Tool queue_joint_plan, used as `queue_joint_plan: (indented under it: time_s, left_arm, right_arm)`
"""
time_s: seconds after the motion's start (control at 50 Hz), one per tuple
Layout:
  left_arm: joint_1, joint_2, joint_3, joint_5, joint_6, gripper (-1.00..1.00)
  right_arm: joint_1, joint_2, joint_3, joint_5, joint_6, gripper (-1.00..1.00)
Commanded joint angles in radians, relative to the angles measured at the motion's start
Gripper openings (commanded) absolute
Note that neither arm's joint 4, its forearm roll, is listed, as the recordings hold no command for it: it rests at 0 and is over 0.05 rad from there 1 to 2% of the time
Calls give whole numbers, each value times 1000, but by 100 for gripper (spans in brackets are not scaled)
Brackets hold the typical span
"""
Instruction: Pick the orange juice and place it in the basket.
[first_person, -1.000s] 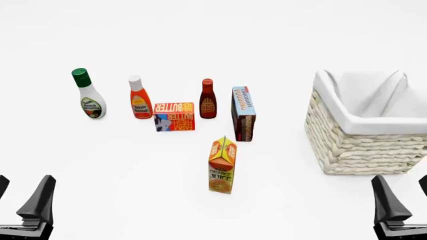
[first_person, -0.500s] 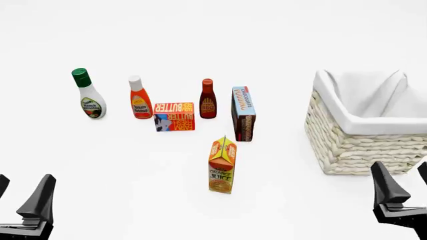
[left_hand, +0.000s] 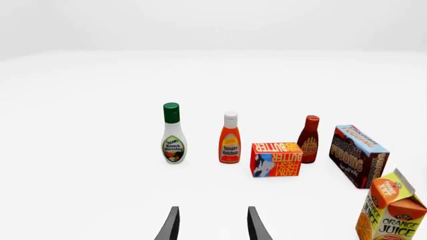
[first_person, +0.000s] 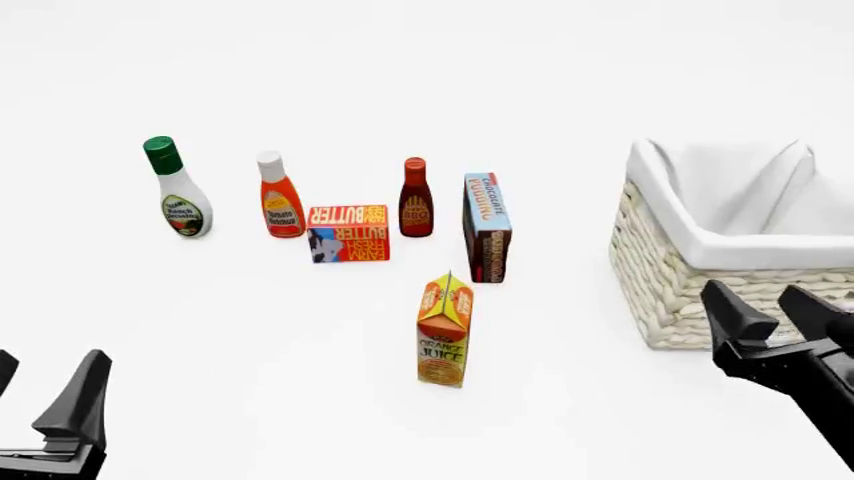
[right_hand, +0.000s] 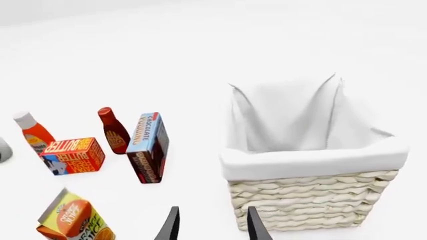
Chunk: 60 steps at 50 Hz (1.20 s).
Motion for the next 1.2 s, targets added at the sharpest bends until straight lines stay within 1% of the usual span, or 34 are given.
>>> queue_joint_plan:
  time_s: [0.02, 0.08, 0.12, 0.16, 0.2, 0.3, 0.32, 0.34, 0.4, 0.44, 0.48, 0.5, 0.54, 0.56, 0.58, 0.6, 0.66, 0.72, 0.74, 0.78, 0.8, 0.82, 0.88, 0.92, 0.96, 0.98, 1.02, 1.04, 1.1, 1.16, 1.2]
  left_arm:
    - [0, -6, 1, 4, 1, 100]
    - [0, -6, 1, 4, 1, 100]
    - [1, -6, 1, 4, 1, 100]
    - [0, -6, 1, 4, 1, 100]
    - [0, -6, 1, 4, 1, 100]
    - [1, -6, 1, 4, 1, 100]
    - [1, -6, 1, 4, 1, 100]
    - [0, -6, 1, 4, 1, 100]
    - [1, -6, 1, 4, 1, 100]
    - [0, -6, 1, 4, 1, 100]
    - [0, -6, 1, 4, 1, 100]
    - [0, -6, 1, 4, 1, 100]
    - [1, -6, 1, 4, 1, 100]
    - [0, -6, 1, 4, 1, 100]
    - [0, -6, 1, 4, 1, 100]
    - [0, -6, 1, 4, 1, 100]
    - [0, -6, 1, 4, 1, 100]
    - [0, -6, 1, 4, 1, 100]
    - [1, -6, 1, 4, 1, 100]
    - [0, -6, 1, 4, 1, 100]
    - [0, -6, 1, 4, 1, 100]
    - [0, -6, 1, 4, 1, 100]
    - [0, -6, 1, 4, 1, 100]
    - [0, -6, 1, 4, 1, 100]
    - [0, -6, 1, 4, 1, 100]
    - [1, -6, 1, 4, 1, 100]
    - [0, -6, 1, 4, 1, 100]
    - [0, -6, 1, 4, 1, 100]
    - [1, -6, 1, 4, 1, 100]
    - [0, -6, 1, 4, 1, 100]
    - [1, -6, 1, 4, 1, 100]
  right_arm:
    - [41, 122, -78, 35, 61, 100]
    - [58, 140, -104, 55, 87, 100]
    - [62, 154, -124, 73, 88, 100]
    - [76, 161, -137, 85, 112, 100]
    - [77, 169, -152, 106, 109, 100]
    - [89, 176, -190, 155, 123, 100]
    - [98, 197, -210, 173, 137, 100]
    - [98, 197, -220, 184, 133, 100]
    - [117, 236, -243, 201, 174, 100]
    - [119, 241, -255, 211, 172, 100]
    - [124, 260, -270, 222, 183, 100]
    - [136, 273, -278, 226, 204, 100]
    - [147, 274, -292, 237, 216, 100]
    - [157, 297, -299, 243, 246, 100]
    - [162, 306, -304, 246, 254, 100]
    - [157, 301, -314, 256, 246, 100]
    - [176, 337, -335, 274, 287, 100]
    - [180, 355, -348, 289, 298, 100]
    - [197, 373, -351, 293, 342, 100]
    - [192, 363, -357, 300, 339, 100]
    - [202, 377, -365, 314, 357, 100]
    - [202, 377, -365, 314, 357, 100]
    - [220, 358, -375, 338, 413, 100]
    - [208, 364, -392, 362, 404, 100]
    - [225, 369, -392, 369, 444, 100]
    - [227, 372, -395, 373, 453, 100]
    - [228, 388, -421, 400, 445, 100]
    - [235, 391, -424, 403, 459, 100]
    - [239, 400, -447, 426, 467, 100]
    - [259, 411, -467, 446, 499, 100]
    - [257, 428, -490, 475, 500, 100]
